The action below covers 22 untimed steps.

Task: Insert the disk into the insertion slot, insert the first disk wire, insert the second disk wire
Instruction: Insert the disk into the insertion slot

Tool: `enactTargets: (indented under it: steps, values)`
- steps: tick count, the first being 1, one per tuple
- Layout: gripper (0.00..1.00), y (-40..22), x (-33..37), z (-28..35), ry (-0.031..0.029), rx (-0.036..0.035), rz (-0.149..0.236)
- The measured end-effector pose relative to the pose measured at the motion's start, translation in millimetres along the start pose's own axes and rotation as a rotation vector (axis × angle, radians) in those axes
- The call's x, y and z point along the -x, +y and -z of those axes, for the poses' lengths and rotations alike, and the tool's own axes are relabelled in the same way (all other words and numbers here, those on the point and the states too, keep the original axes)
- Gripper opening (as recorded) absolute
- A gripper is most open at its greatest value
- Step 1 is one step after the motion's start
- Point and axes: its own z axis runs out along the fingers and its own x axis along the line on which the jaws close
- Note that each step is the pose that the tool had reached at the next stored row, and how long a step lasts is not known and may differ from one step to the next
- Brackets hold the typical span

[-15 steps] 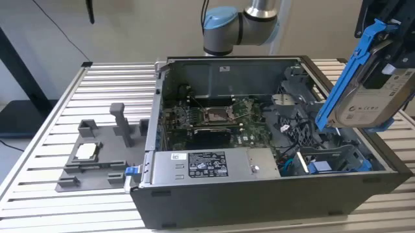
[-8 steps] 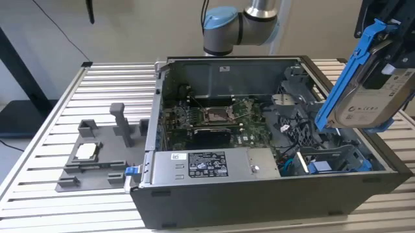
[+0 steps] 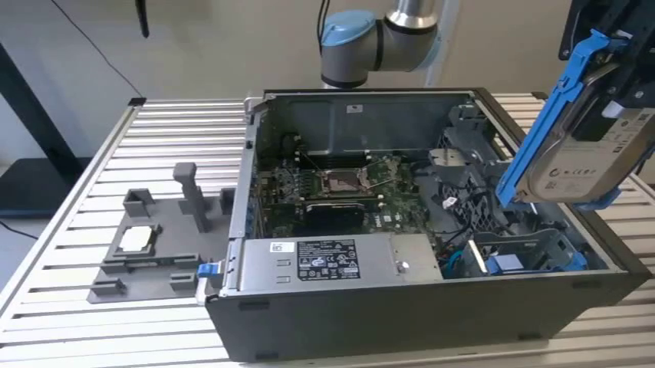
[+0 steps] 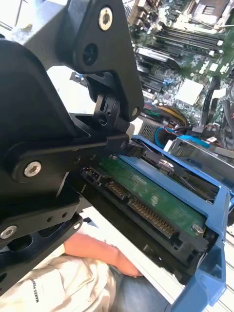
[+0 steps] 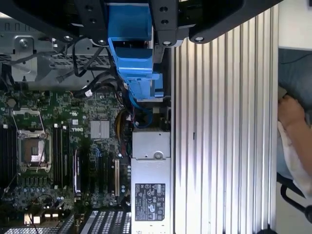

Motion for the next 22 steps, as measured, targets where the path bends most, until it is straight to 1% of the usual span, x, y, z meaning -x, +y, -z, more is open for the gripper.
enactTargets:
  steps: [8, 10, 11, 15, 16, 17, 18, 22]
  values:
    - [0.33, 0.0, 0.0, 0.0, 0.0036, 0.0062, 0.0]
    - [0.33, -0.1, 0.0, -0.4, 0.0037, 0.006, 0.0]
    - [0.33, -0.1, 0.0, -0.9, 0.0036, 0.0042, 0.0]
    - [0.33, -0.4, -0.7, -3.7, 0.0035, -0.0105, 0.0]
    - [0.33, -0.5, -1.8, -4.5, 0.0022, -0.0131, 0.0]
    - [0.33, -0.7, -3.6, -5.4, -0.0012, -0.0147, 0.001]
    - [0.33, -0.7, -5.6, -6.2, -0.0063, -0.0155, 0.001]
    - [0.33, -1.1, -13.9, -8.7, -0.0377, -0.0168, 0.004]
